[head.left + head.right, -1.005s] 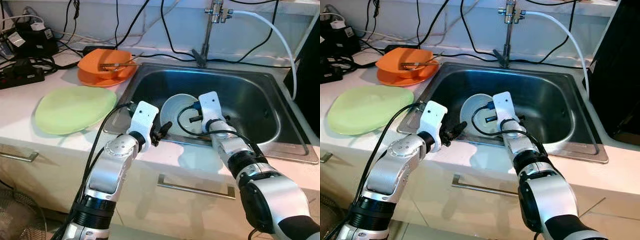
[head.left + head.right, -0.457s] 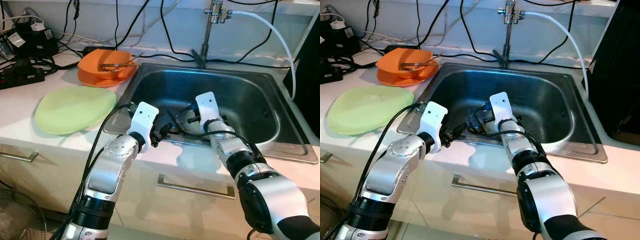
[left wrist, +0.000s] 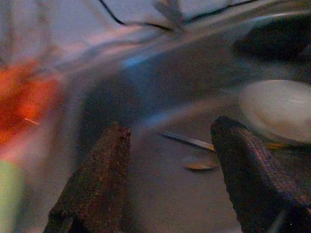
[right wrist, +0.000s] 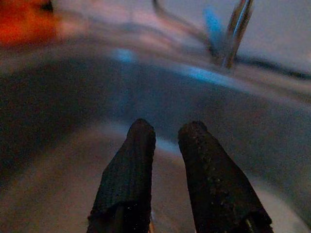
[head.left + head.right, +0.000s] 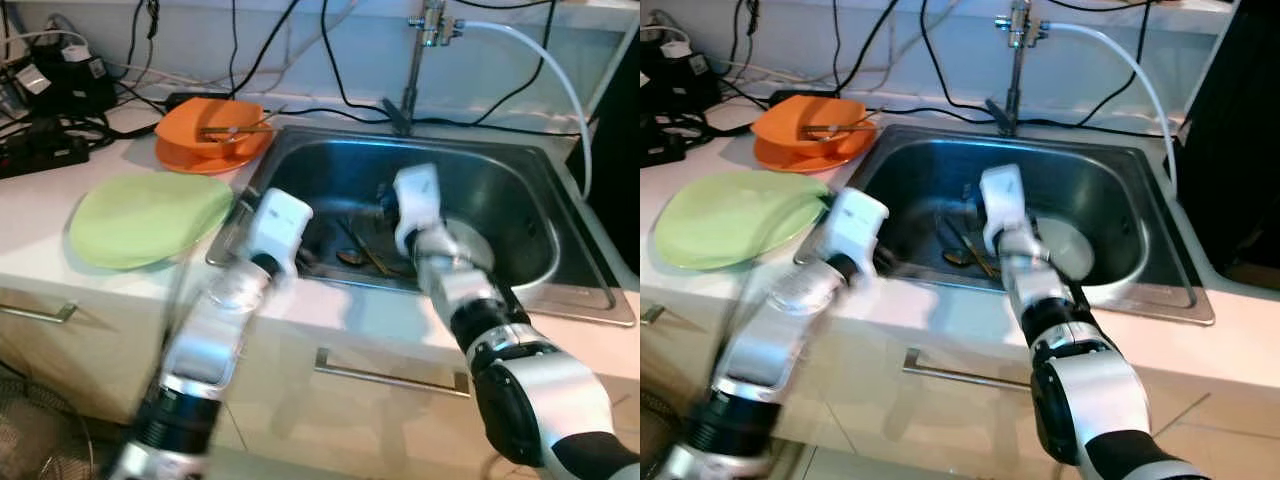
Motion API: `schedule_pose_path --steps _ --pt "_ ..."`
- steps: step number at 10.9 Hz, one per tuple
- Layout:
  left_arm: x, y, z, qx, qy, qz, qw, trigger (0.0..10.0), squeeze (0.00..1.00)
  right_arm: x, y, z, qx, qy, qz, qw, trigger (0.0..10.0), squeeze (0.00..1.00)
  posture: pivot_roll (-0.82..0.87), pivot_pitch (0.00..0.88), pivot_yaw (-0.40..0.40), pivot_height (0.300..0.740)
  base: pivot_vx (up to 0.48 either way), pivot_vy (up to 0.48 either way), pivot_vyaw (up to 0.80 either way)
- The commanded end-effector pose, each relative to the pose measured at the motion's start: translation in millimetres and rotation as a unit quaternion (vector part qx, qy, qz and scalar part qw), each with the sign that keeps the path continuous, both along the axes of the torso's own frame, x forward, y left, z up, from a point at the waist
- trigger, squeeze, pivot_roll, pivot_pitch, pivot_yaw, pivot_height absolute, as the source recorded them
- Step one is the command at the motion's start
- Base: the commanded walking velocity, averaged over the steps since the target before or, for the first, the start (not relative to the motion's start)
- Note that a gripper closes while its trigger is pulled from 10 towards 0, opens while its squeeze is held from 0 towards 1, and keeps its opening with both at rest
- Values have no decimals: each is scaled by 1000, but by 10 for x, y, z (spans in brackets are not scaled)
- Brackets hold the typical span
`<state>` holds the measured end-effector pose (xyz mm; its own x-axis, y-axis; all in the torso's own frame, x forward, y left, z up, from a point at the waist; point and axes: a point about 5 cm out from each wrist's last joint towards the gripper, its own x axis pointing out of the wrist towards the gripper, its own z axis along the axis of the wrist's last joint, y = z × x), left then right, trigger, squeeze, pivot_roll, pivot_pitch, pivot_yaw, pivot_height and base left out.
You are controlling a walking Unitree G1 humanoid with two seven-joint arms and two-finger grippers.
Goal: Kitchen organization
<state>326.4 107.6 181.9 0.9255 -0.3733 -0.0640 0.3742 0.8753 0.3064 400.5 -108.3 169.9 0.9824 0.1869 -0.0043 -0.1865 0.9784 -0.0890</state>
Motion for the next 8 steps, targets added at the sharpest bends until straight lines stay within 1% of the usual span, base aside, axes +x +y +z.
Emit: schedule_pose_path --steps 1,2,3,4,5,6,7,8 --pt "38 72 72 34 -35 16 999 10000 0 1 37 185 41 -40 14 998 10000 0 232 9 5 740 0 0 0" --pt "43 125 77 56 -47 23 997 10000 0 -29 33 205 52 -52 17 997 10000 0 231 10 5 740 0 0 0" --pt "42 219 83 88 -73 37 993 10000 0 -107 16 227 60 -78 27 995 10000 0 225 15 7 740 0 0 0" --pt "29 280 91 80 -89 48 992 10000 0 -193 -29 226 74 -94 34 992 10000 0 213 18 9 740 0 0 0" --pt "3 341 96 67 -103 59 991 10000 0 -288 -121 178 69 -106 33 991 10000 0 206 20 11 740 0 0 0" --pt "-32 429 78 63 -114 78 988 10000 0 -376 -238 108 67 -108 26 992 10000 0 202 24 12 740 0 0 0" --pt "-77 507 59 65 -124 93 986 10000 0 -464 -311 118 60 -118 24 991 10000 0 192 27 15 740 0 0 0" --pt "-155 600 25 56 -126 104 985 10000 0 -592 -360 197 54 -137 35 988 10000 0 181 30 19 740 0 0 0"
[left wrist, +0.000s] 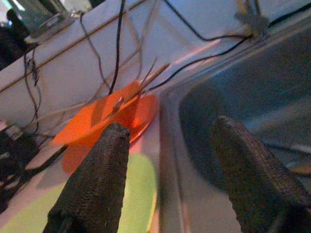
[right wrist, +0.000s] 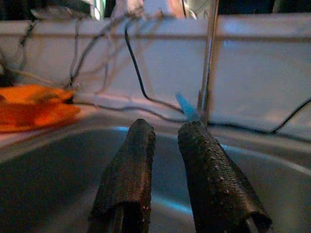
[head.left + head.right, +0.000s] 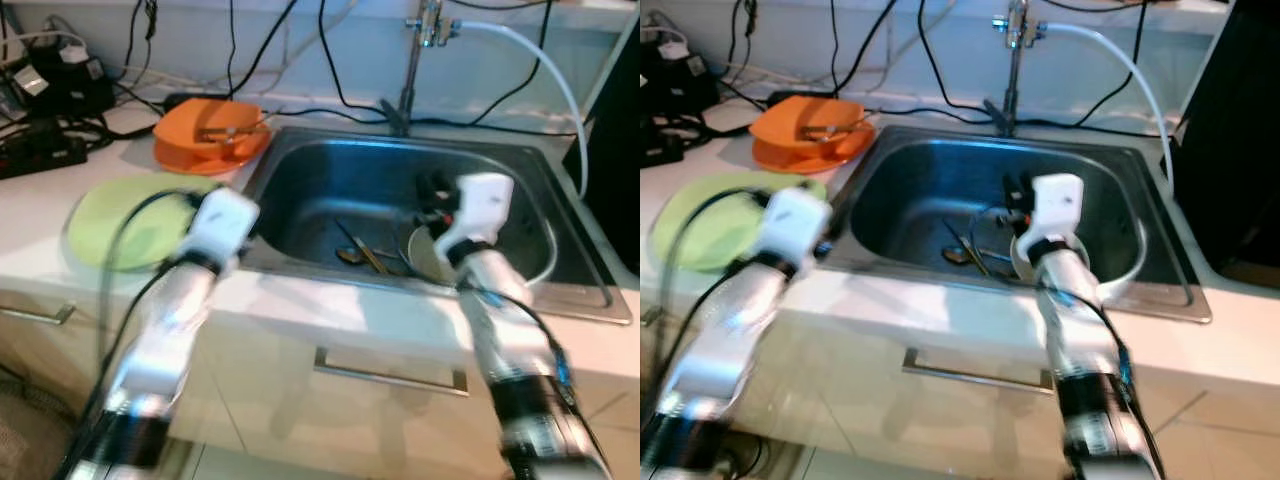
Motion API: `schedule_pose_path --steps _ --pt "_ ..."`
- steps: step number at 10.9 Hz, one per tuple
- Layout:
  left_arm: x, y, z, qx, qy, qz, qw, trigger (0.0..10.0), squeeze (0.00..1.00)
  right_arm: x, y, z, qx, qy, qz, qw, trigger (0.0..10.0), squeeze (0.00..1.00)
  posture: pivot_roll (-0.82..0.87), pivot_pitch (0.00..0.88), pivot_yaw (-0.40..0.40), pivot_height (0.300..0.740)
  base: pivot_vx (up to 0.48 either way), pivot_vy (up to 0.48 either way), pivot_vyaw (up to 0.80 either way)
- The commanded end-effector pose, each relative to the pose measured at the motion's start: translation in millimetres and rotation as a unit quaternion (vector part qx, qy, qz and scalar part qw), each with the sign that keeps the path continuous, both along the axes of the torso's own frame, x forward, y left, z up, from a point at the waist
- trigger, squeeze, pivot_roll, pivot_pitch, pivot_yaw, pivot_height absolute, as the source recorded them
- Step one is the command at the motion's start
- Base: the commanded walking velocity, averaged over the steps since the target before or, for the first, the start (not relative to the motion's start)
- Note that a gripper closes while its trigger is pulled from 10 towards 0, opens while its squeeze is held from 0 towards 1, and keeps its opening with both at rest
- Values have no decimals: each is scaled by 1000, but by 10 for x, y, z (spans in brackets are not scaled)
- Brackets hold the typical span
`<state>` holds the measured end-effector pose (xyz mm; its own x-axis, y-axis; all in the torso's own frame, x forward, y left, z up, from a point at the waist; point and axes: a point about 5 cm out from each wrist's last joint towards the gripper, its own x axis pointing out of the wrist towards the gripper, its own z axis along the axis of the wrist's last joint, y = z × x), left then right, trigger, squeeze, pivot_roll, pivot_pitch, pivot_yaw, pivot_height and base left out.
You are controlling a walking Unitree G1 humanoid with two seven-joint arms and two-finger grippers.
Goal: Kitchen organization
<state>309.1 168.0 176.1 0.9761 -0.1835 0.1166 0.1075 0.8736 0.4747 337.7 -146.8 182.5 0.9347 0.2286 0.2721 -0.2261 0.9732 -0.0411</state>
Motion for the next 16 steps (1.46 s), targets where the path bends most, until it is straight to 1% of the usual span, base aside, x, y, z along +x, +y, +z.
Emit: schedule_pose_path --steps 1,2,3,4,5,6,7,8,9,10,11,13,14,16 --pt "-33 65 46 4 -15 8 1000 10000 0 -33 7 45 3 -4 12 1000 10000 0 179 31 22 740 0 0 0" --pt "-71 158 21 41 -11 17 999 10000 0 -61 78 -144 8 32 16 999 10000 0 188 28 22 740 0 0 0" --pt "-91 239 24 88 -12 31 996 10000 0 -96 171 -218 11 46 27 999 10000 0 198 26 21 740 0 0 0" --pt "-123 370 8 173 -8 52 984 10000 0 -130 257 -241 12 57 41 997 10000 0 202 24 21 740 0 0 0" --pt "-129 393 5 182 -6 56 982 10000 0 -137 266 -241 11 59 44 997 10000 0 202 24 21 740 0 0 0" --pt "-172 491 43 238 7 59 969 10000 0 -131 264 -244 13 64 42 997 10000 0 205 14 20 740 0 0 0" --pt "-231 467 41 267 25 32 963 10000 0 -123 268 -236 13 65 40 997 10000 0 203 10 21 740 0 0 0" --pt "-319 439 -10 299 50 4 953 10000 0 -117 284 -225 13 66 42 997 10000 0 208 9 18 740 0 0 0" --pt "-371 456 -54 324 68 -4 944 10000 0 -116 299 -226 13 67 43 997 10000 0 212 9 14 740 0 0 0" --pt "-394 495 -70 341 88 -2 936 10000 0 -114 316 -233 11 70 47 996 10000 0 217 7 12 740 0 0 0" --pt "-398 535 -76 355 106 1 929 10000 0 -109 325 -237 10 72 48 996 10000 0 220 5 11 740 0 0 0" --pt "-371 665 -27 387 123 28 914 10000 0 -102 320 -233 10 73 46 996 10000 0 220 12 13 740 0 0 0" --pt "-361 703 -17 391 128 35 911 10000 0 -101 314 -236 10 75 45 996 10000 0 220 13 13 740 0 0 0" --pt "-323 790 -40 402 153 45 902 10000 0 -95 322 -230 10 75 44 996 10000 0 219 22 13 740 0 0 0"
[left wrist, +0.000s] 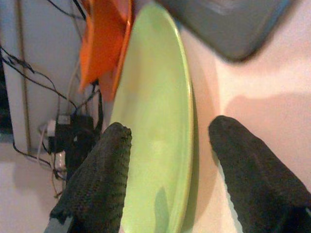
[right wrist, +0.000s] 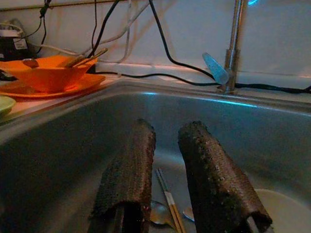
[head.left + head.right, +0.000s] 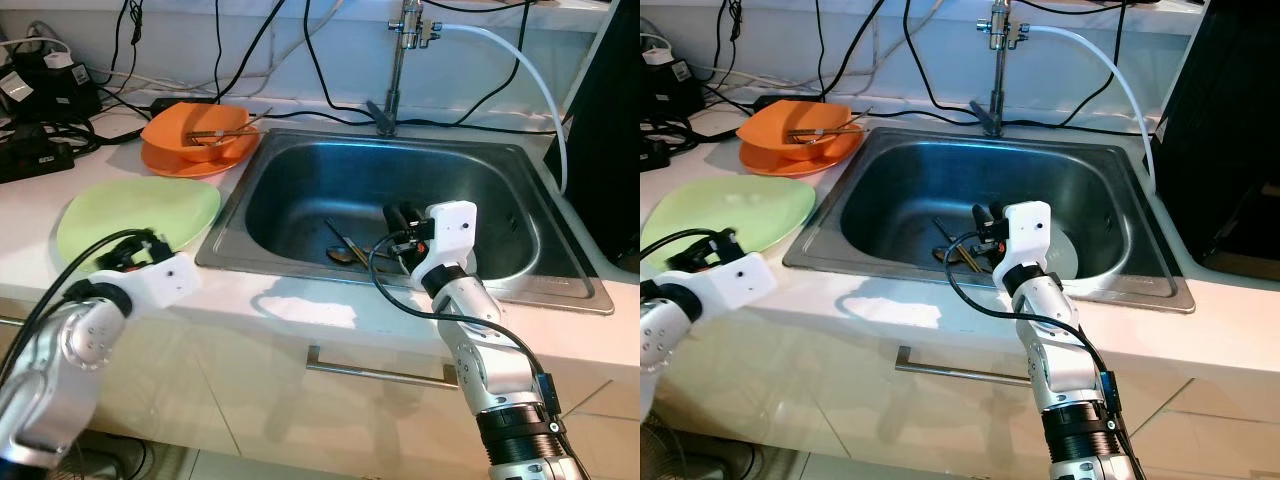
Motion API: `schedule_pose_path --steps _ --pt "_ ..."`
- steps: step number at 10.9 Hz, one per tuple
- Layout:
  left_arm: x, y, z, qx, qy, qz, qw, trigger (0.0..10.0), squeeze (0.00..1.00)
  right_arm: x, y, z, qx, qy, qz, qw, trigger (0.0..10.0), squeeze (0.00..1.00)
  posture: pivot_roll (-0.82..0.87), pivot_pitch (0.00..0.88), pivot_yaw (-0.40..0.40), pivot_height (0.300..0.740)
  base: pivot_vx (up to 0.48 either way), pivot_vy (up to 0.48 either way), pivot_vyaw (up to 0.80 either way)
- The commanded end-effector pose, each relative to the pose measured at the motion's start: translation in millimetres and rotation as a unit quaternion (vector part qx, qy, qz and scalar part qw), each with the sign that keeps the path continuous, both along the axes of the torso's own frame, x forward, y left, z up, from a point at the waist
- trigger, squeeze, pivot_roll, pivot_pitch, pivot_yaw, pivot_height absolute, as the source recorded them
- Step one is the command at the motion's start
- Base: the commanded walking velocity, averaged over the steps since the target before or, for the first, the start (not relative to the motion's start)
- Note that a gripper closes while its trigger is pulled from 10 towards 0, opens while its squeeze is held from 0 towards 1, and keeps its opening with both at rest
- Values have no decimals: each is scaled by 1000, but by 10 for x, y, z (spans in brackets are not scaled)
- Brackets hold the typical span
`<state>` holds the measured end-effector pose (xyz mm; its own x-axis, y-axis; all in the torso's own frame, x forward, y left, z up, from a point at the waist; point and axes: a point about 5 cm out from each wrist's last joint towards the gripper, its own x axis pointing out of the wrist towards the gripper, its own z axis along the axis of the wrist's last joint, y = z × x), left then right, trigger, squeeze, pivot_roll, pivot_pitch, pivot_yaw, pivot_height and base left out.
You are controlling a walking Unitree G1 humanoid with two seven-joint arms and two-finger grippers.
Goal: Kitchen organization
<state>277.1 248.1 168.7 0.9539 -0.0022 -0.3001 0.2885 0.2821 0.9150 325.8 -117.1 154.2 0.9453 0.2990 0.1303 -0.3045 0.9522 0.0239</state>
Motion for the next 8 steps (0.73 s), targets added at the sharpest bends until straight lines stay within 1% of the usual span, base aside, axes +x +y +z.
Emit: schedule_pose_path --steps 1,2,3,6,7,8 --pt "24 14 -24 12 17 2 1000 10000 0 31 29 58 -1 -3 4 1000 10000 0 218 24 15 740 0 0 0" --pt "60 15 -79 22 29 2 999 10000 0 35 32 63 -2 -3 5 1000 10000 0 215 26 16 740 0 0 0" --pt "112 18 -114 31 30 5 999 10000 0 36 31 65 -1 -3 3 1000 10000 0 210 27 19 740 0 0 0" --pt "209 19 -171 44 38 12 998 10000 0 36 28 65 -1 -3 0 1000 10000 0 204 30 18 740 0 0 0" --pt "251 6 -196 47 42 10 998 6235 0 40 27 67 -2 -3 -1 1000 10000 0 204 30 18 740 0 0 0" --pt "280 -16 -218 48 43 9 998 0 0 44 27 68 -2 -3 -1 1000 10000 0 203 29 19 740 0 0 0"
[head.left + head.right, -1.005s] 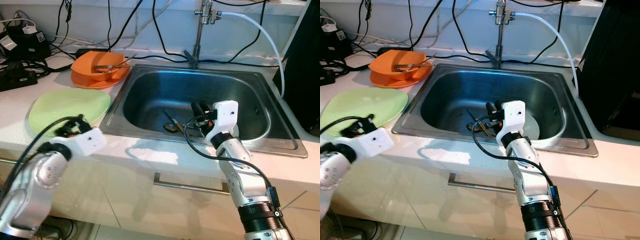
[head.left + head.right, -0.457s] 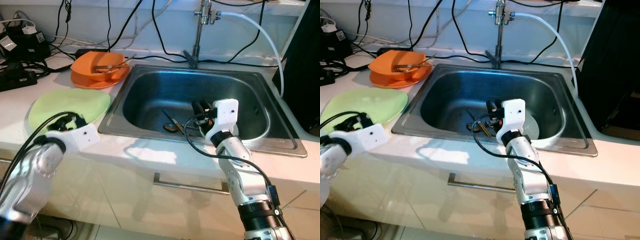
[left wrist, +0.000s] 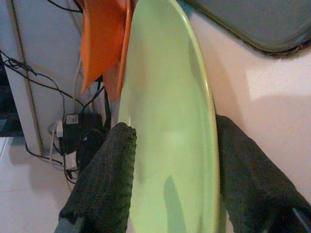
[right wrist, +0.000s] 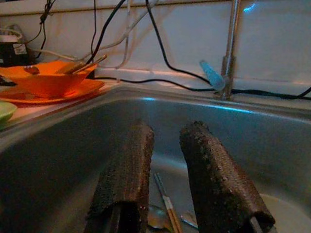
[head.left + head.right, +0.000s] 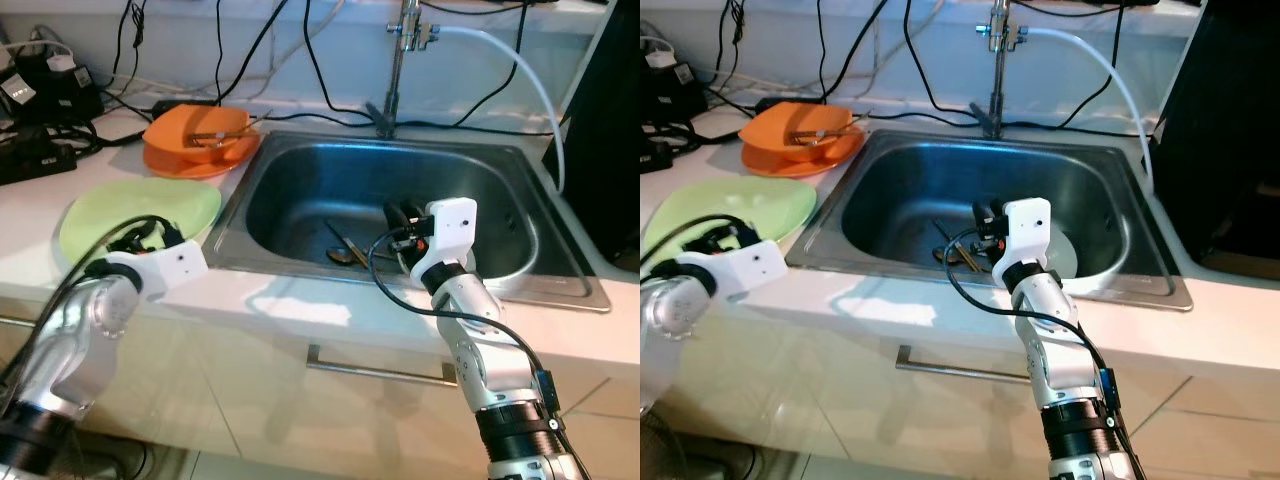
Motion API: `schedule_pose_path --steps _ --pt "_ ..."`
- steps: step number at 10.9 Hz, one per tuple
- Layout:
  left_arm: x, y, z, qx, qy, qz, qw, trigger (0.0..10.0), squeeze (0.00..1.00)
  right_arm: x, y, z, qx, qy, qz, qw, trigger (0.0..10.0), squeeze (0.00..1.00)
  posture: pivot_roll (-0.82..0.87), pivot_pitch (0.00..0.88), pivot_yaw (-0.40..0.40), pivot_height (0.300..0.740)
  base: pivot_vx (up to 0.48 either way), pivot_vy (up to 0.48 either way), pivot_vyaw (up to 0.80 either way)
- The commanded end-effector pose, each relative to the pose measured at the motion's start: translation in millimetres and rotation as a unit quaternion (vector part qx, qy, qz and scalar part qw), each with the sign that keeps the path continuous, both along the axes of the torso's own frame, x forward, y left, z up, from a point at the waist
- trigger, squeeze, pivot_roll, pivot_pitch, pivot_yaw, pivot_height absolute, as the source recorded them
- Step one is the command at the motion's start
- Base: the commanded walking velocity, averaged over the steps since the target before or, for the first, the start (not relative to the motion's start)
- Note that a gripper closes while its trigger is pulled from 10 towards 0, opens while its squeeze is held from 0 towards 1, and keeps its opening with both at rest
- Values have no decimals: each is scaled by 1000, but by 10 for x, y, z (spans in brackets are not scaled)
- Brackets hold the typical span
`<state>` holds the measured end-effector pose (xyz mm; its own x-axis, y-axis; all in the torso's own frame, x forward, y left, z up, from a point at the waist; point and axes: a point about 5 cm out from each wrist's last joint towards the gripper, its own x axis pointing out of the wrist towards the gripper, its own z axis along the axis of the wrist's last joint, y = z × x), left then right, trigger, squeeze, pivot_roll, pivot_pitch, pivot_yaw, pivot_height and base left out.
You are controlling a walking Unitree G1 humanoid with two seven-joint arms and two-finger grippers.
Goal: Kitchen organization
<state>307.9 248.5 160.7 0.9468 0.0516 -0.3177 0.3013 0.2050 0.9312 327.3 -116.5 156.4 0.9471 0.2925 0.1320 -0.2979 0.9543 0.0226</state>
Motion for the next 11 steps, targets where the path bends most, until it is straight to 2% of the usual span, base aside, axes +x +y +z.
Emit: schedule_pose_path --steps 1,11 --pt "-18 -32 -158 1 34 -4 999 0 0 30 23 45 -2 -1 3 1000 10000 0 201 28 19 740 0 0 0" --pt "-8 -41 -226 1 36 3 999 0 0 34 47 5 -2 11 7 1000 10000 0 208 32 14 740 0 0 0"
